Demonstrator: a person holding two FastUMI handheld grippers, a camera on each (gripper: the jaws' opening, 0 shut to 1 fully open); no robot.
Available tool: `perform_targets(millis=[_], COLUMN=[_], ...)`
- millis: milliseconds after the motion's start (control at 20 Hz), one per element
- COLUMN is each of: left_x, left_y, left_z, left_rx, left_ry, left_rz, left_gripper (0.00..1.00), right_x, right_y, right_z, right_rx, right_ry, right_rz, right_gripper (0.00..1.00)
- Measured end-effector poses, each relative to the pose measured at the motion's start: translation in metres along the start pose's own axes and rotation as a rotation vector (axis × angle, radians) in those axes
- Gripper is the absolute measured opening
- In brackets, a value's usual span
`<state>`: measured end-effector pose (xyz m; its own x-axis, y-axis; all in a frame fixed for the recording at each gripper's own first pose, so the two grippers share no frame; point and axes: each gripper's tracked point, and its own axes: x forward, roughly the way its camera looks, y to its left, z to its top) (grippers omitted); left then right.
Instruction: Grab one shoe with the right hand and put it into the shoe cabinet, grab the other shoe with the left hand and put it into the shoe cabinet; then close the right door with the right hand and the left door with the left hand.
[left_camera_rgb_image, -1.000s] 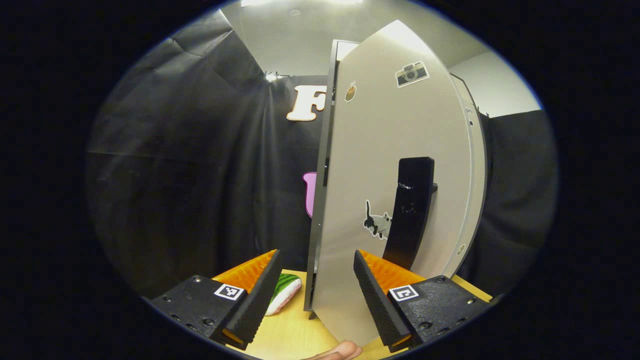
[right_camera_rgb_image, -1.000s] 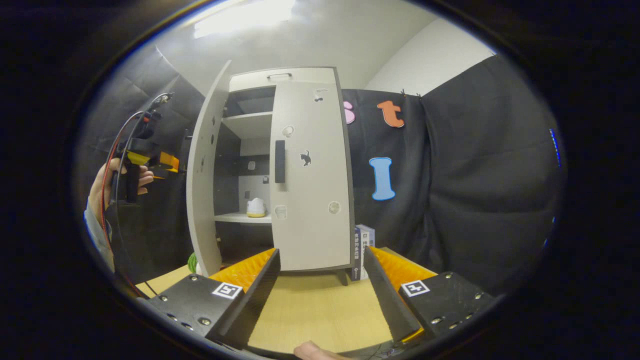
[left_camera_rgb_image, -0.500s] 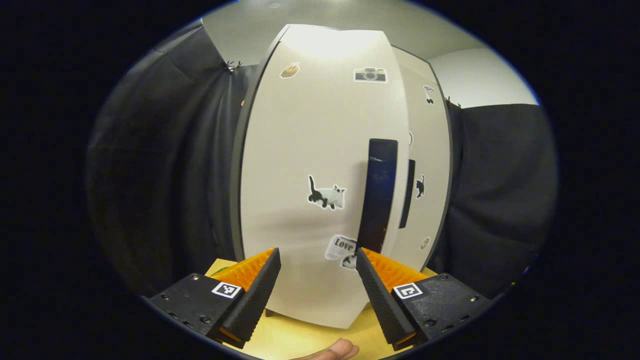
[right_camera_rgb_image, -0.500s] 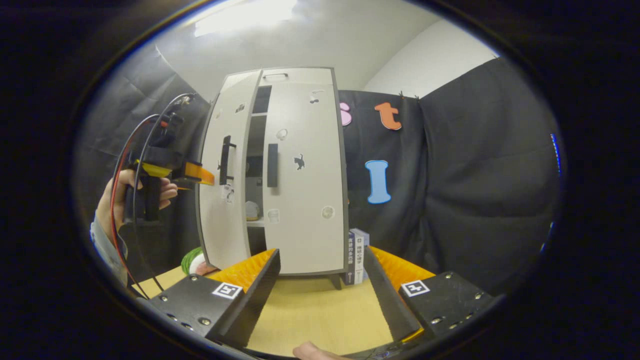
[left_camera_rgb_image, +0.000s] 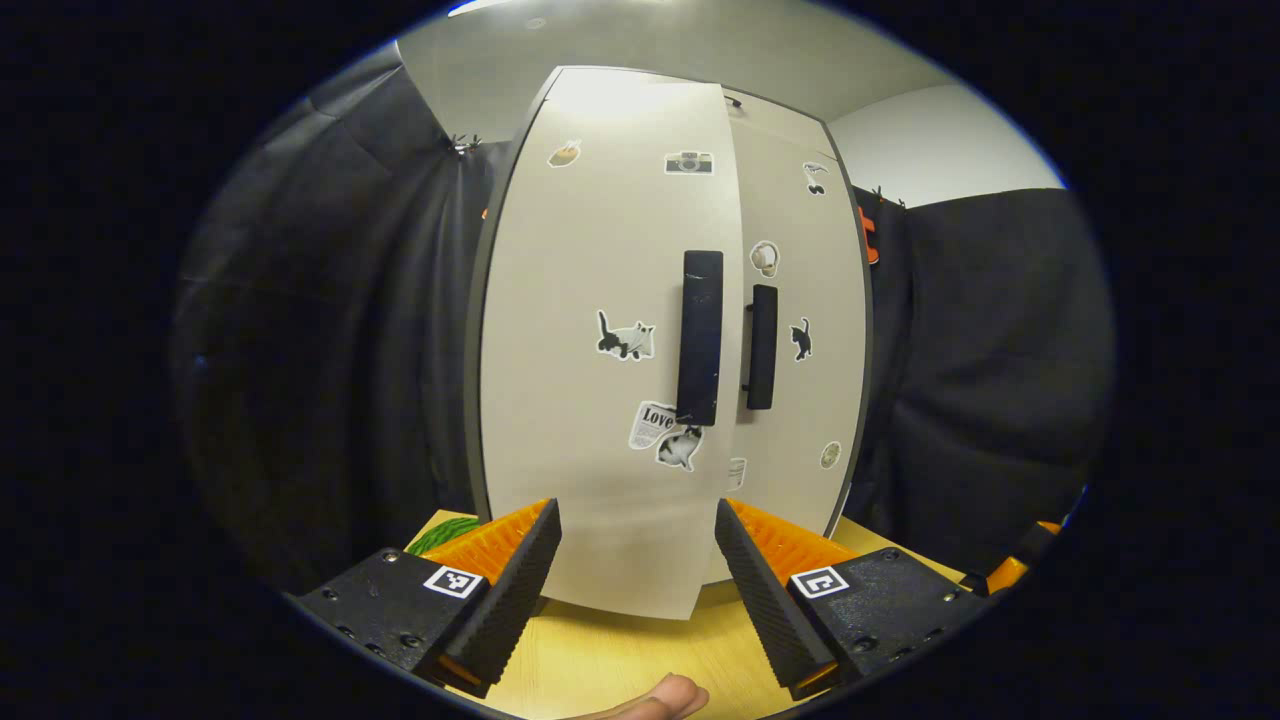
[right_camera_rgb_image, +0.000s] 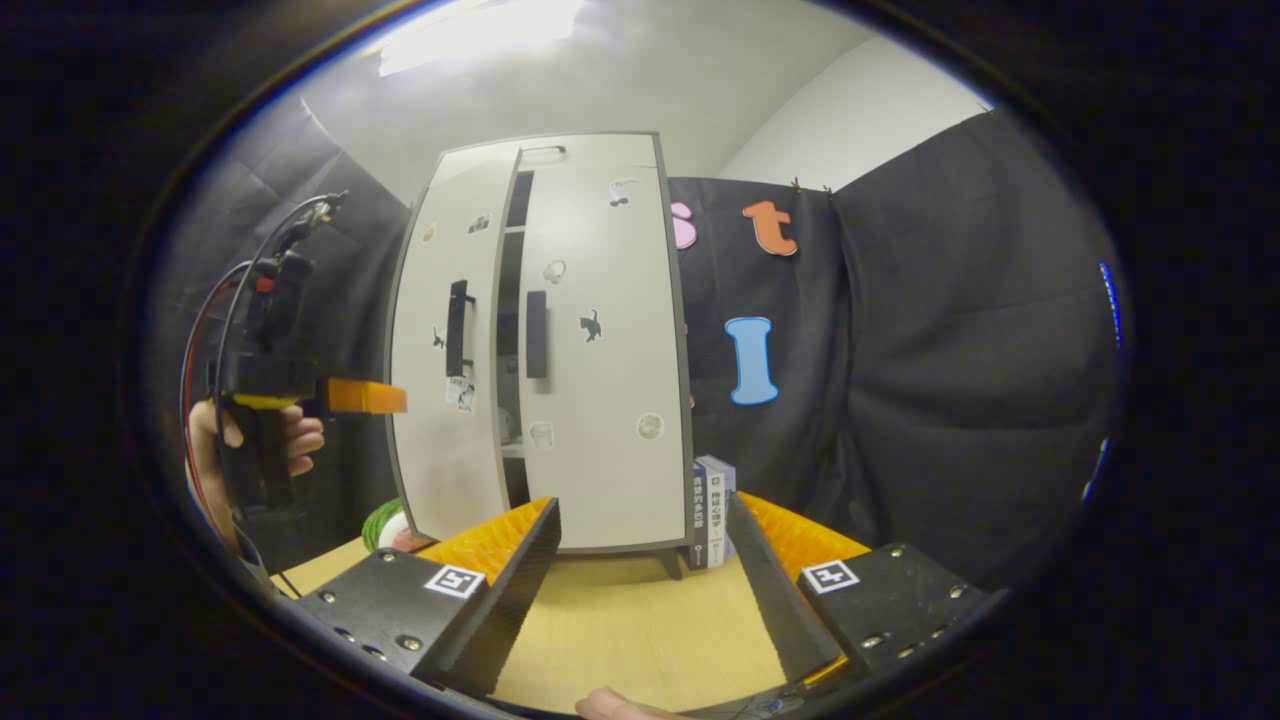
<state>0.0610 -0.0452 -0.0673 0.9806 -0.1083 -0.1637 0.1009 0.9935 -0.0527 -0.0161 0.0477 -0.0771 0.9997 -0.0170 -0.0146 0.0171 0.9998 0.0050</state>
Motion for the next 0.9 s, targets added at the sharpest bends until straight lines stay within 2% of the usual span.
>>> perform_targets(millis=[200, 300, 400, 450, 500, 600, 700, 750, 800, 850, 900], left_x=[-0.028, -0.039, -0.049, -0.056, -0.065, -0.078, -0.087, -0.089, -0.092, -0.095, -0.097], left_y=[0.009, 0.01, 0.014, 0.015, 0.017, 0.018, 0.021, 0.021, 0.017, 0.011, 0.006], left_z=[-0.016, -0.021, -0.029, -0.03, -0.033, -0.038, -0.041, -0.043, -0.044, -0.044, -0.043], left_rx=[-0.005, -0.009, -0.022, -0.023, -0.011, 0.016, 0.038, 0.043, 0.043, 0.041, 0.039], left_ry=[0.009, 0.003, 0.004, -0.009, -0.012, -0.028, -0.035, -0.035, -0.034, -0.032, -0.04], left_rz=[0.034, 0.033, 0.044, 0.051, 0.054, 0.061, 0.086, 0.088, 0.082, 0.066, 0.048], left_gripper=[0.97, 0.94, 0.96, 0.94, 0.97, 0.94, 0.96, 0.93, 0.96, 0.94, 0.96], right_x=[-0.002, -0.003, -0.003, -0.004, -0.003, -0.003, -0.004, -0.004, -0.006, -0.008, -0.011], right_y=[0.007, 0.015, 0.017, 0.019, 0.022, 0.027, 0.028, 0.028, 0.03, 0.032, 0.035], right_z=[0.006, 0.007, 0.008, 0.008, 0.008, 0.007, 0.006, 0.005, 0.004, 0.005, 0.01], right_rx=[-0.015, -0.032, -0.049, -0.052, -0.053, -0.052, -0.052, -0.05, -0.04, -0.018, 0.001], right_ry=[-0.008, -0.011, -0.018, -0.023, -0.025, -0.035, -0.042, -0.042, -0.036, -0.037, -0.049], right_rz=[0.013, 0.036, 0.049, 0.056, 0.065, 0.081, 0.083, 0.083, 0.089, 0.096, 0.109], right_gripper=[1.0, 0.98, 1.0, 1.0, 1.0, 1.0, 0.98, 0.98, 1.0, 1.0, 1.0])
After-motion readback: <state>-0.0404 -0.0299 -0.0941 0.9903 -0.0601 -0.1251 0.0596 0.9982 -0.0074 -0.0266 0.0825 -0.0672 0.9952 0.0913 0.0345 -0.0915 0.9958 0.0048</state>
